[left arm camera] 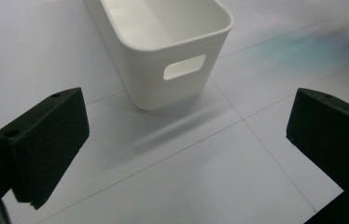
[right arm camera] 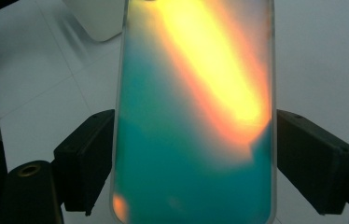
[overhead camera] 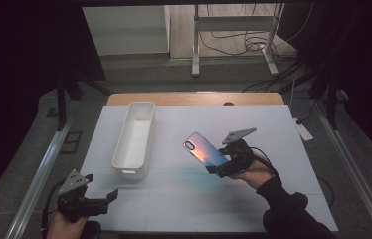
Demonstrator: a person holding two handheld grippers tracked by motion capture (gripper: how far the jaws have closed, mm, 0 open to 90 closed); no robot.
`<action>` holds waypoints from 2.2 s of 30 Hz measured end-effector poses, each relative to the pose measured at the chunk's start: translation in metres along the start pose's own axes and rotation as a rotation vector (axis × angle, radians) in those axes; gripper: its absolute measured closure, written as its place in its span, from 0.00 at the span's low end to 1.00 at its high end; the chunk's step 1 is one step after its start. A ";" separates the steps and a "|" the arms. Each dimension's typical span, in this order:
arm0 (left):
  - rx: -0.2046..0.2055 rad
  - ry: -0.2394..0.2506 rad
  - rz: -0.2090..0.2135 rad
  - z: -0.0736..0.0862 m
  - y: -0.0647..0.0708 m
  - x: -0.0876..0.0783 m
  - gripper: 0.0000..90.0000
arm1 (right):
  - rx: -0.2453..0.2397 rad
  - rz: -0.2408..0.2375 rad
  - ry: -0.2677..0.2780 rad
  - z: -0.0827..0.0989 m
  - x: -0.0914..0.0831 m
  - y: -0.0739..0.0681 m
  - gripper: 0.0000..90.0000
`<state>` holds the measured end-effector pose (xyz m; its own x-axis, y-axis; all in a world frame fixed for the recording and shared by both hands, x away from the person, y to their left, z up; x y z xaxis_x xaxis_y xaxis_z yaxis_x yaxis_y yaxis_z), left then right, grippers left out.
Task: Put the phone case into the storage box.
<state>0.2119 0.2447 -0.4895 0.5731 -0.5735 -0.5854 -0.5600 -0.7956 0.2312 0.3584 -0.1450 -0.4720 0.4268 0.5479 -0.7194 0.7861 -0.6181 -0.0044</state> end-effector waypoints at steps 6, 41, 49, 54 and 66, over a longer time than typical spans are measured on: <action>0.019 0.023 0.036 -0.008 0.006 0.003 0.00 | 0.002 -0.019 0.033 0.000 -0.010 -0.002 0.19; 0.137 0.062 0.363 -0.060 0.049 0.042 0.00 | 0.015 -0.085 0.121 0.007 -0.042 -0.012 0.19; 0.174 0.066 0.443 -0.074 0.062 0.050 0.00 | 0.008 -0.097 0.134 0.009 -0.046 -0.015 0.19; 0.204 0.057 0.486 -0.083 0.073 0.059 0.00 | 0.004 -0.106 0.144 0.010 -0.050 -0.018 0.19; 0.232 0.048 0.579 -0.097 0.090 0.078 0.00 | -0.003 -0.132 0.158 0.011 -0.054 -0.023 0.19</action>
<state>0.2637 0.1093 -0.4390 0.1609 -0.9111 -0.3794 -0.9001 -0.2932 0.3223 0.3129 -0.1664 -0.4408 0.3845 0.7060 -0.5947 0.8411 -0.5334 -0.0893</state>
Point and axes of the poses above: each handheld gripper's, and its own axes: x roughly forward along the jaws, z roughly out of its underside, y roughly to its right, the point moved 4 cm from there along x, roughly forward along the jaws, and after that the axes turned 11 degrees about z, right-handed, at the moved point
